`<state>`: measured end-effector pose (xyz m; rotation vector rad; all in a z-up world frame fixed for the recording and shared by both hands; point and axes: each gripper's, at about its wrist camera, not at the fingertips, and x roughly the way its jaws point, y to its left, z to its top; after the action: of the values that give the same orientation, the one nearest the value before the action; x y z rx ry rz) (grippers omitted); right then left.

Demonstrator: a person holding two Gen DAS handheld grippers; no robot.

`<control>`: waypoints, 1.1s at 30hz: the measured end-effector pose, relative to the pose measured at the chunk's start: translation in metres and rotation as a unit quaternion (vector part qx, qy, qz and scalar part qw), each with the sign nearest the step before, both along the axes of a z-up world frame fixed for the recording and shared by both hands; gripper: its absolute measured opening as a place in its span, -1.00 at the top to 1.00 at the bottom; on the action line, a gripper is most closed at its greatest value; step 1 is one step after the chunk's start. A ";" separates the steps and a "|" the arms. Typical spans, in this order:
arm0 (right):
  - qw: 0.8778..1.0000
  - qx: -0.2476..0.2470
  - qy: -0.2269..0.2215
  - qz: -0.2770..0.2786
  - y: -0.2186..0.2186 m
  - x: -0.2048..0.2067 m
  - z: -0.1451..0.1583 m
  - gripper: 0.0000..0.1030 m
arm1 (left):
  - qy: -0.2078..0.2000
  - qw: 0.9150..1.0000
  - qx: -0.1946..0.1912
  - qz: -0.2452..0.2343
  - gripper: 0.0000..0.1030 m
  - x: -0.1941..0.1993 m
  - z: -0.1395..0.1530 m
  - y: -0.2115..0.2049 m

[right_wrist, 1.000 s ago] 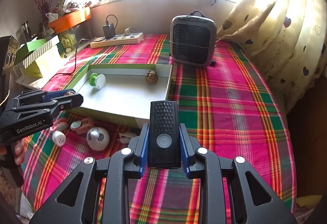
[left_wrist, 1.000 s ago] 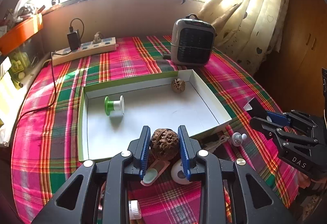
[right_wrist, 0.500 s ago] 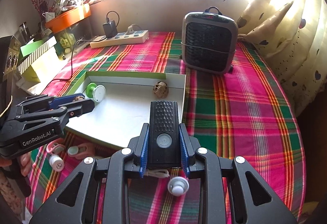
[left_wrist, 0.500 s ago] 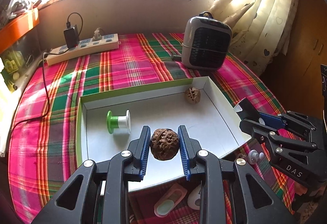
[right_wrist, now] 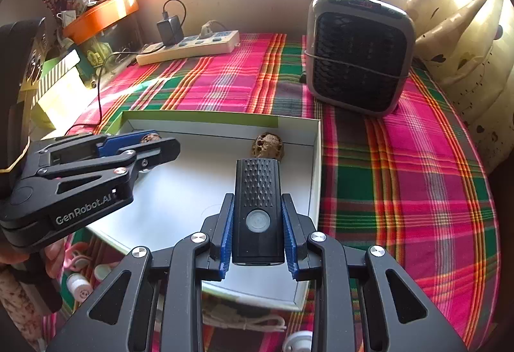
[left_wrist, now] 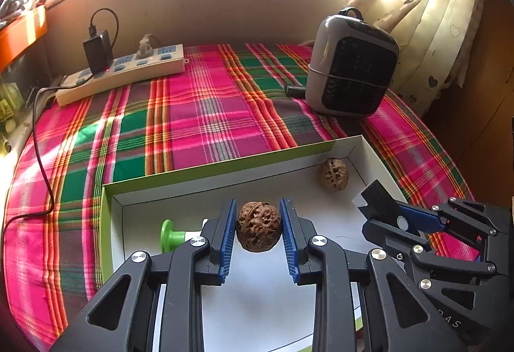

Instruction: Organize objects

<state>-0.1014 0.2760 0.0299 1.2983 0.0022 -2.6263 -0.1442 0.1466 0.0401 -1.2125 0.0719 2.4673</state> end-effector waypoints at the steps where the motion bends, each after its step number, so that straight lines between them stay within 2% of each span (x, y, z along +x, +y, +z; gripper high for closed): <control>1: 1.000 0.000 -0.003 -0.001 0.000 -0.001 -0.002 0.46 | -0.001 1.000 -0.003 -0.002 0.50 -0.002 -0.002 0.001; 8: 1.000 -0.006 -0.016 0.000 0.000 -0.011 -0.012 0.46 | -0.007 1.000 -0.004 0.003 0.50 -0.014 -0.006 0.003; 14: 1.000 0.002 -0.015 0.003 -0.004 -0.015 -0.013 0.46 | -0.007 1.000 -0.019 -0.006 0.50 -0.017 -0.008 0.010; 33: 1.000 0.023 -0.014 0.004 -0.013 -0.023 -0.018 0.46 | -0.026 0.998 -0.048 0.006 0.50 -0.030 -0.016 0.017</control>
<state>-0.1249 0.2625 0.0119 1.3468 0.0632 -2.6164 -0.1742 0.1632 0.0237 -1.3190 0.1719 2.4663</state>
